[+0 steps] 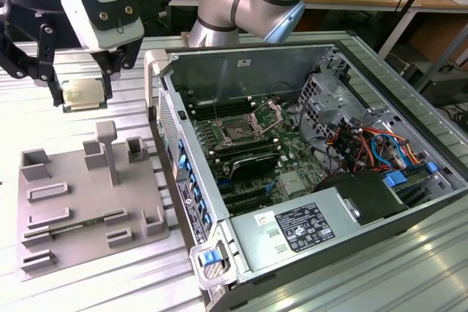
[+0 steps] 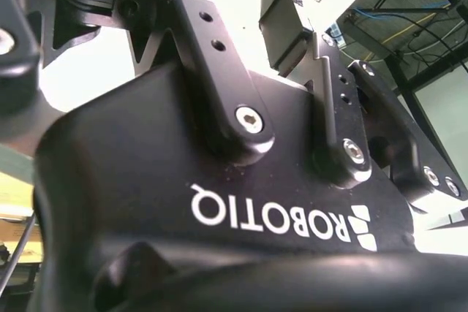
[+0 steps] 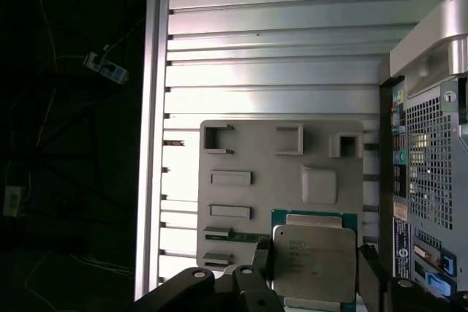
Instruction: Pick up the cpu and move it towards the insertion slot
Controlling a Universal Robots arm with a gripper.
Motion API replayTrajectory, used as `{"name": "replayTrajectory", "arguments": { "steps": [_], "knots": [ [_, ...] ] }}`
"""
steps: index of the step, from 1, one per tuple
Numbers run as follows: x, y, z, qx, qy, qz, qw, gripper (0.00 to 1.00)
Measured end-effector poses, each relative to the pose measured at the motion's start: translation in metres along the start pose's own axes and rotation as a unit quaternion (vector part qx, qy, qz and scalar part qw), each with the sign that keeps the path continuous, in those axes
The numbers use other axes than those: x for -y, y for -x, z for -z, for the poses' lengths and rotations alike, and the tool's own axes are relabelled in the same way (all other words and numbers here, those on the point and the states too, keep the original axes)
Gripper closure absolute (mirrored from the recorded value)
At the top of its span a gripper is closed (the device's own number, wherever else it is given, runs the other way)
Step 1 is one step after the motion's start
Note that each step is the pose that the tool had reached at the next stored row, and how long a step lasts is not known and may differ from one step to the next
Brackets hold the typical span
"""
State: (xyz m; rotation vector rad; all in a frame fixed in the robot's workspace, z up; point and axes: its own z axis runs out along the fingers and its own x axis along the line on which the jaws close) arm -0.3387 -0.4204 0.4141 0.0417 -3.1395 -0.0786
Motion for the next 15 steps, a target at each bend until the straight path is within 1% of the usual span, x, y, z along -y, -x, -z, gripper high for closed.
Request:
{"name": "replayTrajectory", "arguments": {
  "steps": [3,5,10,15],
  "knots": [
    [0.0001,0.0029,0.0000,0.0000,0.0000,0.000,1.00000,0.45],
    [0.0002,0.0067,0.0000,0.0000,0.0000,0.000,1.00000,0.45],
    [0.0004,0.0131,0.0000,-0.0001,0.0000,0.000,1.00000,0.45],
    [0.0005,0.0185,0.0000,-0.0001,0.0000,0.000,1.00000,0.45]
  ]
}}
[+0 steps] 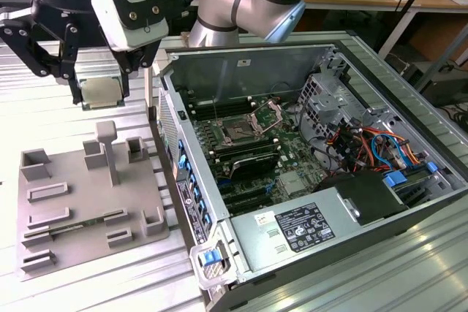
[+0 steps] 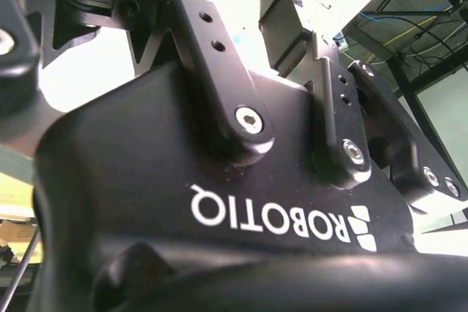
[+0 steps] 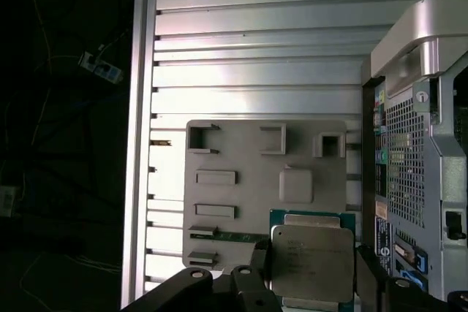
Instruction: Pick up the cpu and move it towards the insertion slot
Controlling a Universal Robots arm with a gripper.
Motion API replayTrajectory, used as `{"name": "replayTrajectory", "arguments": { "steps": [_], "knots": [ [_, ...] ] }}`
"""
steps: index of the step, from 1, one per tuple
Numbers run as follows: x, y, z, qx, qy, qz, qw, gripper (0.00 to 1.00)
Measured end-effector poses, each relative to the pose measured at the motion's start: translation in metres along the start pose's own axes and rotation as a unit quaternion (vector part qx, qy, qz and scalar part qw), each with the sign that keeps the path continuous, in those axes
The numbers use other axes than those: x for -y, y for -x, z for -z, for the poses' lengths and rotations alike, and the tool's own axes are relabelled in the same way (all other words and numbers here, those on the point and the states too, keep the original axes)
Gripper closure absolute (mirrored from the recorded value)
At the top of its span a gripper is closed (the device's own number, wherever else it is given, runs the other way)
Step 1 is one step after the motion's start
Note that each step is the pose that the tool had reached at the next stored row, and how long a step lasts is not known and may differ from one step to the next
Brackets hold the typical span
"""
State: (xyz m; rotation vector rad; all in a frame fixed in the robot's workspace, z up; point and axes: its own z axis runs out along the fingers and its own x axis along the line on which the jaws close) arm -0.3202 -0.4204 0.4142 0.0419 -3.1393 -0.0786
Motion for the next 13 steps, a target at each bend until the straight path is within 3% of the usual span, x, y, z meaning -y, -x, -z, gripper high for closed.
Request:
{"name": "replayTrajectory", "arguments": {
  "steps": [13],
  "knots": [
    [0.0002,0.0099,0.0000,0.0000,0.0000,0.000,1.00000,0.45]
  ]
}}
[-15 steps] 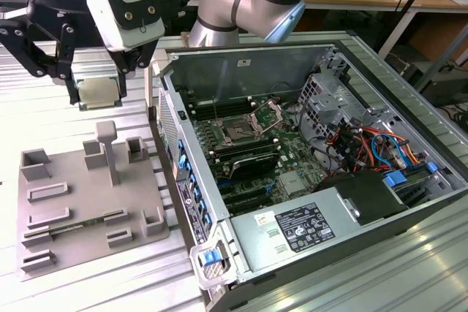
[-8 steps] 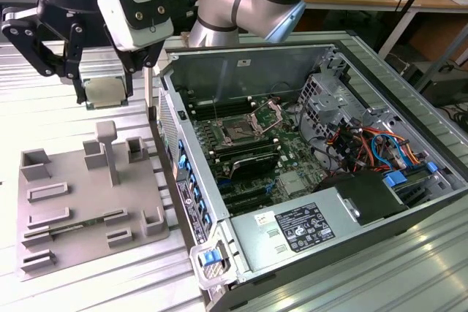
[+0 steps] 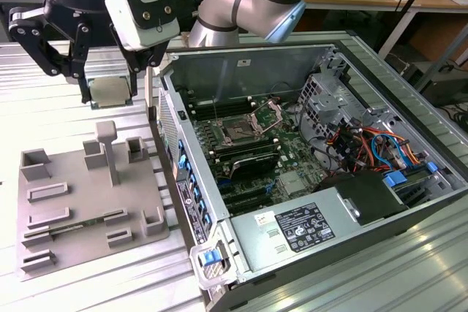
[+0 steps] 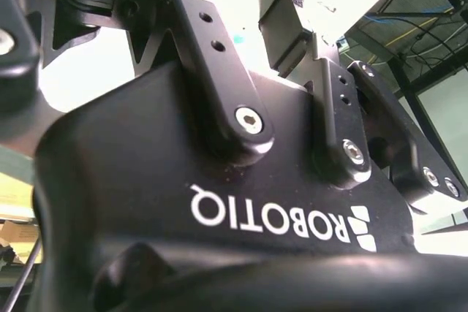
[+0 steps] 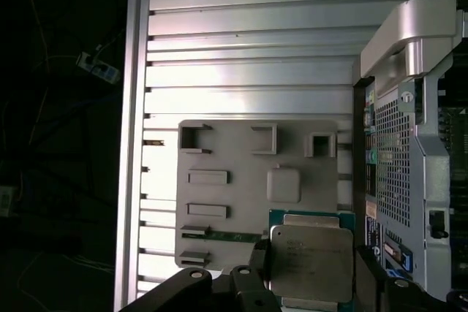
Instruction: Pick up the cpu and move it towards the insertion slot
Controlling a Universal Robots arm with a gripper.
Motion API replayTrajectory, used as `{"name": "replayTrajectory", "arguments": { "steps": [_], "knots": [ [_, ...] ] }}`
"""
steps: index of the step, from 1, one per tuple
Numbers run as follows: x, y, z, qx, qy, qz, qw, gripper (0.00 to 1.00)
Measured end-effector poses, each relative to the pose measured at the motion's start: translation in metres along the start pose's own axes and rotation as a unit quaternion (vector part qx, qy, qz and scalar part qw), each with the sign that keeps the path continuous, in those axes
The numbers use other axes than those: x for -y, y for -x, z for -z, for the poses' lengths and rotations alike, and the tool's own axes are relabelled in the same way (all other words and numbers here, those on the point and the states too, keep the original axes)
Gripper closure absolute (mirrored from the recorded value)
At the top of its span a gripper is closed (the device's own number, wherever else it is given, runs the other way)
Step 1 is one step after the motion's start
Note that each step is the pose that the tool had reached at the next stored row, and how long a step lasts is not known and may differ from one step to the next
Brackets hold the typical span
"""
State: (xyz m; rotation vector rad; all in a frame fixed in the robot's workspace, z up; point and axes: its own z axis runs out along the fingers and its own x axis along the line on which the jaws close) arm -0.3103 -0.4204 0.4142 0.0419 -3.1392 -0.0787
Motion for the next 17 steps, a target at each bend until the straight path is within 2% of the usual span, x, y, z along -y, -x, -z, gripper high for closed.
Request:
{"name": "replayTrajectory", "arguments": {
  "steps": [17],
  "knots": [
    [0.0004,0.0162,0.0000,0.0001,0.0000,0.000,1.00000,0.45]
  ]
}}
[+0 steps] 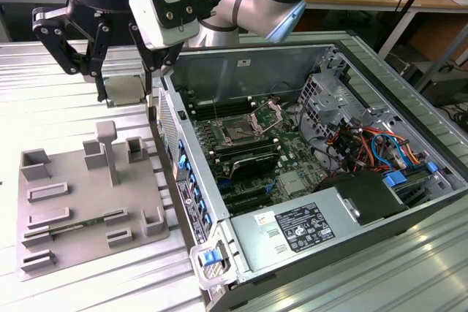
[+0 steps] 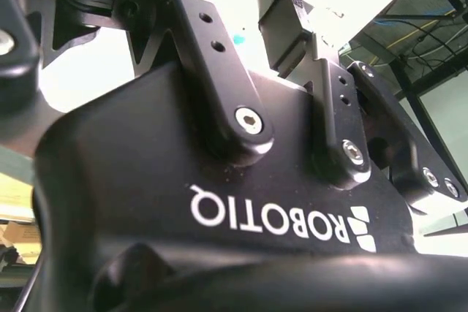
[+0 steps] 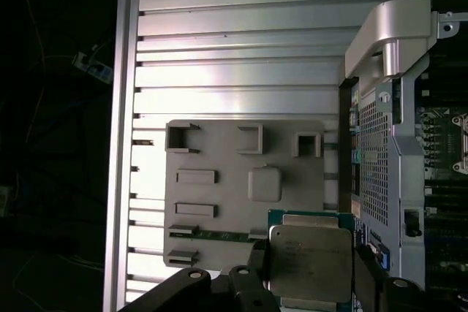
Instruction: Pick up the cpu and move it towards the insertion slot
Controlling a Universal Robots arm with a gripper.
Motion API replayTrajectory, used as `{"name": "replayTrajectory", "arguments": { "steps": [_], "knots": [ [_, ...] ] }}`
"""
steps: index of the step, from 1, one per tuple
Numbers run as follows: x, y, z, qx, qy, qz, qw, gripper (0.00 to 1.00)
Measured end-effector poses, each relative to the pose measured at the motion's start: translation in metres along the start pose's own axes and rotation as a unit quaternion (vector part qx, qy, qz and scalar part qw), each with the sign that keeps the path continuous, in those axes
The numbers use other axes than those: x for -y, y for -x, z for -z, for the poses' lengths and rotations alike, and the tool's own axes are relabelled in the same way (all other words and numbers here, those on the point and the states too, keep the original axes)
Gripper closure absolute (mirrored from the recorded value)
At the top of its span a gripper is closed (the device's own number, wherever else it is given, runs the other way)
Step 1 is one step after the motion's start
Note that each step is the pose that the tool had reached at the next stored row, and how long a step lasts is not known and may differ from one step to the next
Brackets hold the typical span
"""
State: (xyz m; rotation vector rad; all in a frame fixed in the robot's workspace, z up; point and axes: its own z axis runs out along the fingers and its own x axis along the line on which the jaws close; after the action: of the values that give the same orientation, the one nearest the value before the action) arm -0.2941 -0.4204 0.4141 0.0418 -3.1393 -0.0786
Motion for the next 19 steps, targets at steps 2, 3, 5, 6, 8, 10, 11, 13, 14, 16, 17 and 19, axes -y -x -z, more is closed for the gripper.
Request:
{"name": "replayTrajectory", "arguments": {
  "steps": [2,3,5,6,8,10,11,13,14,16,17,19],
  "knots": [
    [0.0001,0.0017,0.0001,-0.0001,0.0000,0.000,1.00000,0.45],
    [0.0001,0.0025,0.0000,0.0000,0.0000,0.000,1.00000,0.45],
    [0.0001,0.0044,0.0000,0.0000,0.0000,0.000,1.00000,0.45],
    [0.0002,0.0053,0.0000,0.0000,0.0000,0.000,1.00000,0.45],
    [0.0002,0.0065,0.0001,-0.0001,0.0000,0.000,1.00000,0.45],
    [0.0002,0.0078,0.0000,0.0000,0.0000,0.000,1.00000,0.45],
    [0.0002,0.0087,0.0000,0.0000,0.0000,0.000,1.00000,0.45],
    [0.0003,0.0107,0.0001,0.0000,0.0000,0.000,1.00000,0.45],
    [0.0003,0.0114,0.0001,0.0000,0.0000,0.000,1.00000,0.45],
    [0.0003,0.0127,0.0001,0.0000,0.0000,0.000,1.00000,0.45],
    [0.0004,0.0142,0.0001,0.0000,0.0000,0.000,1.00000,0.45],
    [0.0004,0.0155,0.0001,0.0000,0.0000,0.000,1.00000,0.45]
  ]
}}
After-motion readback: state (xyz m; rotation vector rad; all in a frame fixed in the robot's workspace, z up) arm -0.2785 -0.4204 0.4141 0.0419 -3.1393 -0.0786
